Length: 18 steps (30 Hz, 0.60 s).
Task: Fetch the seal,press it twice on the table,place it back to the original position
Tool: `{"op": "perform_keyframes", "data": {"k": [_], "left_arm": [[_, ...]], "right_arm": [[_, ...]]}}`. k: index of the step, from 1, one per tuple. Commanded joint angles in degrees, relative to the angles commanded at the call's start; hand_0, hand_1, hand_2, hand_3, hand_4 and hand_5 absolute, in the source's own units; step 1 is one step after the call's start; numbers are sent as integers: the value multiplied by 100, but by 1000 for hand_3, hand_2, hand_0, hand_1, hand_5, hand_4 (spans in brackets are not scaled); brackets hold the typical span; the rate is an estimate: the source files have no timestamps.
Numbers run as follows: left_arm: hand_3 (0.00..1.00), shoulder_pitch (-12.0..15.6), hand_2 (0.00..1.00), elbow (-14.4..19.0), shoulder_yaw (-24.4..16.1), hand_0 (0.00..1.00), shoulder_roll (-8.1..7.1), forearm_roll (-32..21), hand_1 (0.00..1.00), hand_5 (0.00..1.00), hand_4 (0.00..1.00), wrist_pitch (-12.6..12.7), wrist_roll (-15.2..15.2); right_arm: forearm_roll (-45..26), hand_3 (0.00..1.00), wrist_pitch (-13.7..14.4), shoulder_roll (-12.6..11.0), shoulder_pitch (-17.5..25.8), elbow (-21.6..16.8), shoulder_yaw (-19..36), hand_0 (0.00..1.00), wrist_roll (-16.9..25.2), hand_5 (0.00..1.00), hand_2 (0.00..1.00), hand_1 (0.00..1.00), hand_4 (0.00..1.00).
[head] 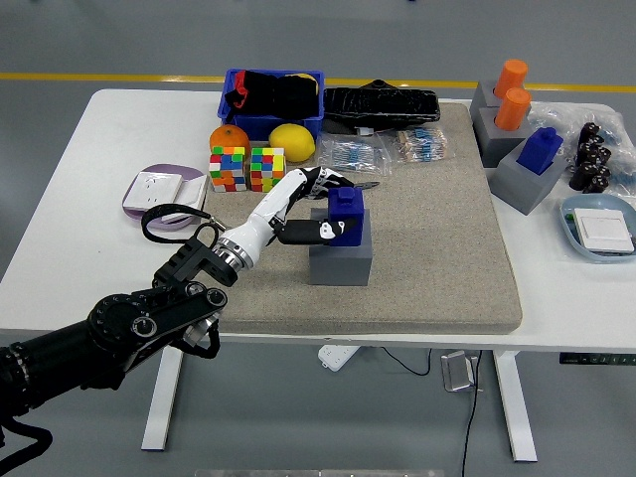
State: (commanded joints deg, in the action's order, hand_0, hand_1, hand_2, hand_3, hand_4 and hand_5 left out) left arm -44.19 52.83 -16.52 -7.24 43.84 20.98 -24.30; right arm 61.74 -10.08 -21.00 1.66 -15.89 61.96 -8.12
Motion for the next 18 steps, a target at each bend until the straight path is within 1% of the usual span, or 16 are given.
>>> {"op": "perform_keyframes", "data": {"k": [18], "left_arm": [[612,-44,464,-73,67,776,-38,-26,556,2,634,-4,-30]], "right_arm": [[9,728,0,7,3,-3,28,844,0,384,761,771,794]]}}
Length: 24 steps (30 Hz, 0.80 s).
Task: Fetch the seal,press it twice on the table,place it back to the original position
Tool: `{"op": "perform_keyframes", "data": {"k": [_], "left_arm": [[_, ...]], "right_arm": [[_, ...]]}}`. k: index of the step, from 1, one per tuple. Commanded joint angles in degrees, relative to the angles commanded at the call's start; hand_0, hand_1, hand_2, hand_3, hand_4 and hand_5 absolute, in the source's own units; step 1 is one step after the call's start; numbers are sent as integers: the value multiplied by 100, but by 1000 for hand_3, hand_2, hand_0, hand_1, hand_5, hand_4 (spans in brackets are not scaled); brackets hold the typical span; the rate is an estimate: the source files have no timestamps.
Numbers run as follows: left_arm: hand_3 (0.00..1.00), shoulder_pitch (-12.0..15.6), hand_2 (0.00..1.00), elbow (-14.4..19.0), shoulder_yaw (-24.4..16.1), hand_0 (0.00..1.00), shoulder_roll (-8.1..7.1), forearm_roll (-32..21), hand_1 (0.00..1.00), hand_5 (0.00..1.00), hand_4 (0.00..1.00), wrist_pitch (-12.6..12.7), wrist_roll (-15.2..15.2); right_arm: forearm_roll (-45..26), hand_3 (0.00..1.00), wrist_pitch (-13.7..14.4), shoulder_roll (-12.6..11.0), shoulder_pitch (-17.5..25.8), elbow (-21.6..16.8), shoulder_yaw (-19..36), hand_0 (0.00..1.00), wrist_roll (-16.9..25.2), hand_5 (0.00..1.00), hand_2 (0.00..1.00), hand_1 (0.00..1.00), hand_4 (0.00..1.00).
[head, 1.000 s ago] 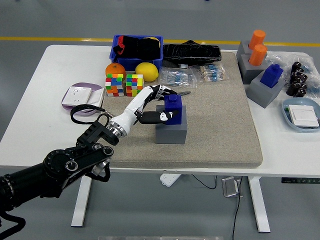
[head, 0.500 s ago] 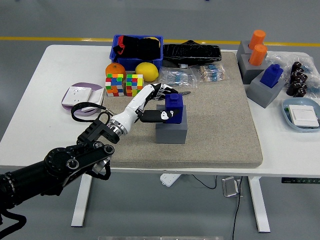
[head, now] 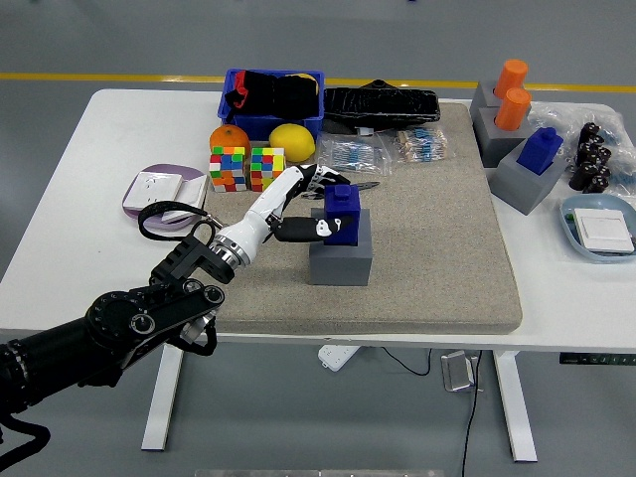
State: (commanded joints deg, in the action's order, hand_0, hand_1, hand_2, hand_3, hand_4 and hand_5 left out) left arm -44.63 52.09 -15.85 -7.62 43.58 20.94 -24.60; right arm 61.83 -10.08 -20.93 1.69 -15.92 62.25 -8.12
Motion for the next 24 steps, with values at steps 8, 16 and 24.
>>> {"op": "perform_keyframes", "data": {"k": [8,16,24], "left_arm": [[611,5,463,-3,56,775,-9,4,555,2,634,-18,-2],[611,-3,463,21,77,774,-23,-26,555,2,634,-29,-7],[611,-25,462,26,103,774,-27,-34,555,2,633,-38,-1]], "right_arm": [[3,728,1,2,6,-1,6,844,1,384,760,771,795],[4,728,0,2,6,2,2,844,1,383,761,771,795],[8,728,2,4,4,2,23,844,2,384,761,771,795]]}}
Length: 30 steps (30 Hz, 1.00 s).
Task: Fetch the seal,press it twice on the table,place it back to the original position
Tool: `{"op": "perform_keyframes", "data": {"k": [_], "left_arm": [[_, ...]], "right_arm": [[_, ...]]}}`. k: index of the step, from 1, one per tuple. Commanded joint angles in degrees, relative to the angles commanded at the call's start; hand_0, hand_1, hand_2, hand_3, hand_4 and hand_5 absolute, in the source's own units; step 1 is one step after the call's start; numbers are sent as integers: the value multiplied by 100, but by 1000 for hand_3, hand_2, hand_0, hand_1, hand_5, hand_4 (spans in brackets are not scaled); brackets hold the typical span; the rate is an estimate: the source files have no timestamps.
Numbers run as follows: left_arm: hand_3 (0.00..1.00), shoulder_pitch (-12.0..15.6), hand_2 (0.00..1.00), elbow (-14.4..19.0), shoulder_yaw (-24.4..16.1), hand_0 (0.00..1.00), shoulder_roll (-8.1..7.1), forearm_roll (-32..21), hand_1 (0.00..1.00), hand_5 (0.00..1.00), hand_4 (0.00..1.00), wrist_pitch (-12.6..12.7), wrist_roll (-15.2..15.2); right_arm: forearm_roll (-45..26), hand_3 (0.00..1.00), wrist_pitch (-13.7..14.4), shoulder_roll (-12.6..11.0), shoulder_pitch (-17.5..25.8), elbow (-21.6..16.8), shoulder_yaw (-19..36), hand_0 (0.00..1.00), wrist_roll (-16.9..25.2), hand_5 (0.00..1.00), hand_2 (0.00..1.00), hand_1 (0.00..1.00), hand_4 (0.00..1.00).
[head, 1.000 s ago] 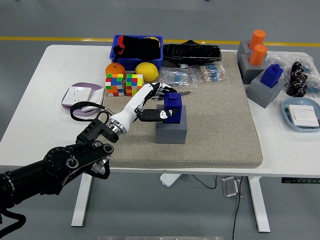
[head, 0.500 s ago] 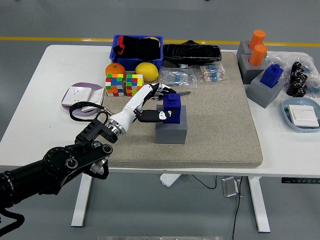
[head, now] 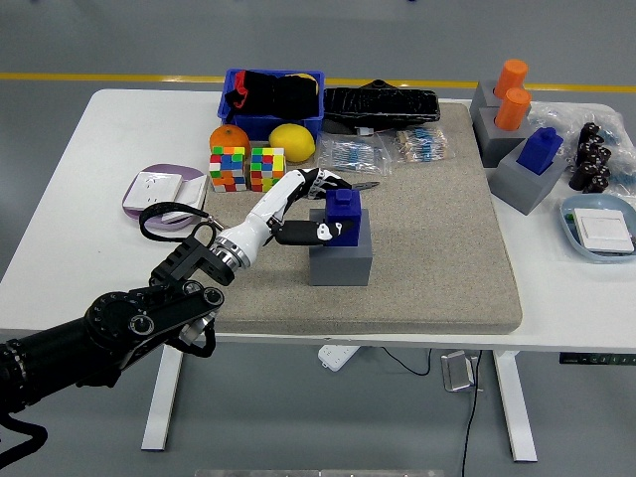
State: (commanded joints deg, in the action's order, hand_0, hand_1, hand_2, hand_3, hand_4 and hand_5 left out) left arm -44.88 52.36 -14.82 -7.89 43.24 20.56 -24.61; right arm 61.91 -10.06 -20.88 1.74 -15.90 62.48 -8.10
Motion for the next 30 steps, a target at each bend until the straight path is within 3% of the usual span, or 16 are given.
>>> {"op": "perform_keyframes", "data": {"k": [12,13,18,19,30], "left_arm": [[622,18,501,-117,93,785,29,-89,594,2,637,-93,12],[720,21,633,-115,90,824,29,-93,731,2,750,-108,13],[720,22,633,-125,97,824,32,-129,731,2,750,-164,5],[783,24,733,-126,101,861,31,-131,810,2,900,-172,8],[822,24,771,-145,108,874,33,-129,844,2,961,-273,-4]], "right_arm": [[-5,728,-3,11,4,0,-13,844,-1,383,760,771,795],[-6,729,-3,11,6,1,-14,844,-1,382,760,771,795],[-5,729,-4,14,2,5,-13,844,-1,382,760,771,795],[-6,728,-5,15,3,4,-12,844,-1,383,761,771,796],[-3,729,-9,20,4,4,0,844,0,384,761,771,796]]}}
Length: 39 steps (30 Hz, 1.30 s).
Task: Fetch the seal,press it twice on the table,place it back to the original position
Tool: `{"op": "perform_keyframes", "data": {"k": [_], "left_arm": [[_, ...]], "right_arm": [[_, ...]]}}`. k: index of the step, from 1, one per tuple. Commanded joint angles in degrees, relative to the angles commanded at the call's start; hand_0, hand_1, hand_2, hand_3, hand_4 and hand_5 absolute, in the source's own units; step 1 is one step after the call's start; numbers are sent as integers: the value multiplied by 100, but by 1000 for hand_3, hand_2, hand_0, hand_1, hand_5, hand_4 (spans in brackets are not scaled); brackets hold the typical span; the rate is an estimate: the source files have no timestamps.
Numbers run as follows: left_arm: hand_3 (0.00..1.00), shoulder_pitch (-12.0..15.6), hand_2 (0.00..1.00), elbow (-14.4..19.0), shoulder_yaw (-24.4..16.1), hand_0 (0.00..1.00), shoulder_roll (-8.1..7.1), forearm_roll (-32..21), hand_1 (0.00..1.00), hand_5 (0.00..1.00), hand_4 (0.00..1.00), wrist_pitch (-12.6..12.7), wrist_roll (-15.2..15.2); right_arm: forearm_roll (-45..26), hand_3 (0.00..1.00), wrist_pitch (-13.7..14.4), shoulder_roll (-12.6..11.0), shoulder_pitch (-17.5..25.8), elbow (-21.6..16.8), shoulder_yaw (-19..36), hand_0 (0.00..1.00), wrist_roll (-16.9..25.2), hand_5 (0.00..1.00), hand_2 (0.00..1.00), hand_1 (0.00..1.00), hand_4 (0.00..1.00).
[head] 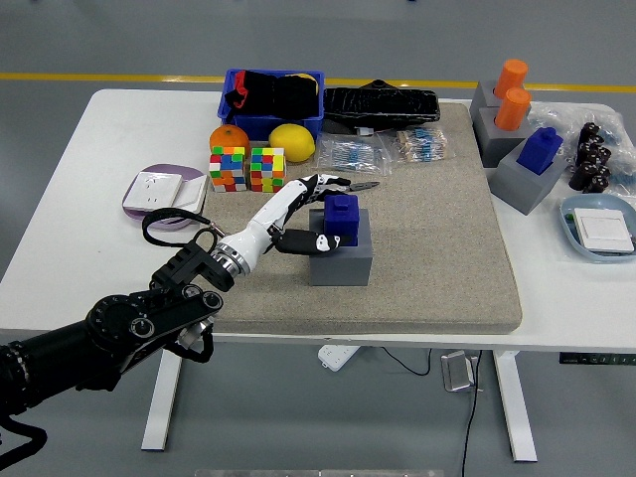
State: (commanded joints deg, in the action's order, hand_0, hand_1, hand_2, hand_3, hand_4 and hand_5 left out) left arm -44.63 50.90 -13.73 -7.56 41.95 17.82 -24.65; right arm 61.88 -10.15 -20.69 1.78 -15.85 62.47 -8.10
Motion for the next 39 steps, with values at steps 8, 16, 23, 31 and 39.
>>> {"op": "perform_keyframes", "data": {"k": [8,16,23,31,39], "left_arm": [[998,5,985,-24,-74,990,-14,-63,998,409,998,-280,3],[998,4,998,-111,-211,998,-39,-162,998,525,998,-633,27],[998,17,998,-194,-459,998,-126,-155,998,610,998,-584,-53],[998,39,998,-284,-768,998,-343,-7,998,659,998,-443,18],[998,89,998,-522,-1159,998,-702,22,998,644,998,-383,38]], "right_arm": [[2,730,-4,9,9,2,7,845,1,384,760,771,796],[5,730,-10,13,6,0,5,846,3,384,761,771,796],[3,730,-15,8,18,4,9,845,5,384,761,771,796],[-8,730,-18,-1,28,3,-23,845,5,384,761,771,796],[3,729,-17,-24,3,3,-22,845,7,384,762,771,796]]}}
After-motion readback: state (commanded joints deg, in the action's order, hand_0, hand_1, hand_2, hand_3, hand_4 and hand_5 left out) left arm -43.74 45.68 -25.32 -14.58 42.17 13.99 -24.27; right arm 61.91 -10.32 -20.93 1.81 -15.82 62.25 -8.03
